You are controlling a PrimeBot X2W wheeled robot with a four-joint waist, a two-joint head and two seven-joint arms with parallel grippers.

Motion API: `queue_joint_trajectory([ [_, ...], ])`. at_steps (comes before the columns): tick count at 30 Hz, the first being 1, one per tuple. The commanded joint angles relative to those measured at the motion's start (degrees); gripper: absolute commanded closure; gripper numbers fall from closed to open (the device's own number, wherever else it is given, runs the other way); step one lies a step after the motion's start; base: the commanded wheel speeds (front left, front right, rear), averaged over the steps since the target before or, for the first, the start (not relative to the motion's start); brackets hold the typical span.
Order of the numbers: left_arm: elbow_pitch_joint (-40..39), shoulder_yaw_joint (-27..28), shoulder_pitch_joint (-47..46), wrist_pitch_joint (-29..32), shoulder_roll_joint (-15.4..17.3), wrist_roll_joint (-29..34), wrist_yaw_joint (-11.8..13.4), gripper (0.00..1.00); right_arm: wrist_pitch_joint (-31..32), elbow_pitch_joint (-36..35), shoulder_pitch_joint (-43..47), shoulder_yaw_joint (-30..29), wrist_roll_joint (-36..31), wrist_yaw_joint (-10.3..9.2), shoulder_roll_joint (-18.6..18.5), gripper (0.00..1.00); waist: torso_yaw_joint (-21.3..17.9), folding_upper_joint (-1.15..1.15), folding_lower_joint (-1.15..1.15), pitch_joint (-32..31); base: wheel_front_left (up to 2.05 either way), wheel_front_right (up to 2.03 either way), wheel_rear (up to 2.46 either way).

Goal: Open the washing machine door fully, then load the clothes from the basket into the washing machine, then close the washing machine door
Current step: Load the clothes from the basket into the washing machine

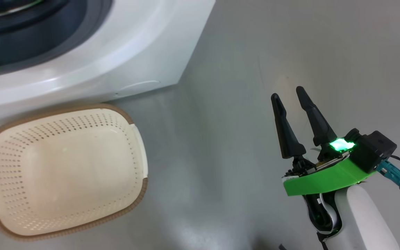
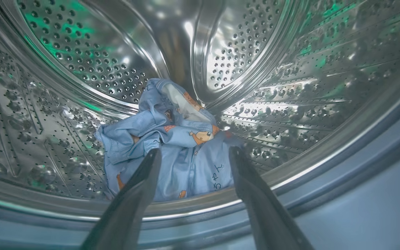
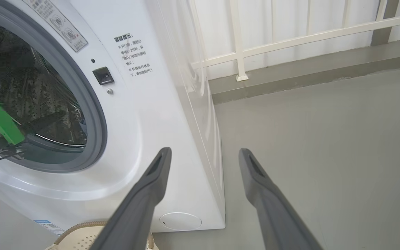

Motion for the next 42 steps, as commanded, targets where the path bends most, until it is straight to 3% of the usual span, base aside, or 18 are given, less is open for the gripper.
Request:
queue_joint_trajectory([
  [1, -3.58, 1.97, 2.26, -0.51, 2.53, -0.33, -0.11, 0.00, -0.27, -0.85, 0.67, 0.67, -0.98, 0.09, 0.03, 0.00, 1.99, 0.00, 0.00, -2.46, 0.00, 0.00, 0.00],
  [13, -18.27, 8.33, 16.54, -0.55, 1.96, 0.87, 0.76, 0.00, -0.27, 0.54, 1.37, -0.20, -2.35, 0.09, 0.03, 0.00, 5.28, 0.00, 0.00, -7.53, 0.00, 0.00, 0.00],
  [26, -36.17, 17.78, 38.45, -0.55, 0.60, 2.53, 2.49, 0.00, -0.27, 1.83, 2.47, -1.01, -3.68, 0.09, 0.03, 0.00, 7.55, 0.00, 0.00, -12.33, 0.00, 0.00, 0.00],
  [42, -47.36, 26.32, 55.79, -0.55, -4.46, 6.22, 2.32, 0.00, -0.27, 2.91, 3.83, -1.38, -4.75, 0.09, 0.03, 0.00, 9.03, 0.00, 0.00, -15.87, 0.00, 0.00, 0.00],
])
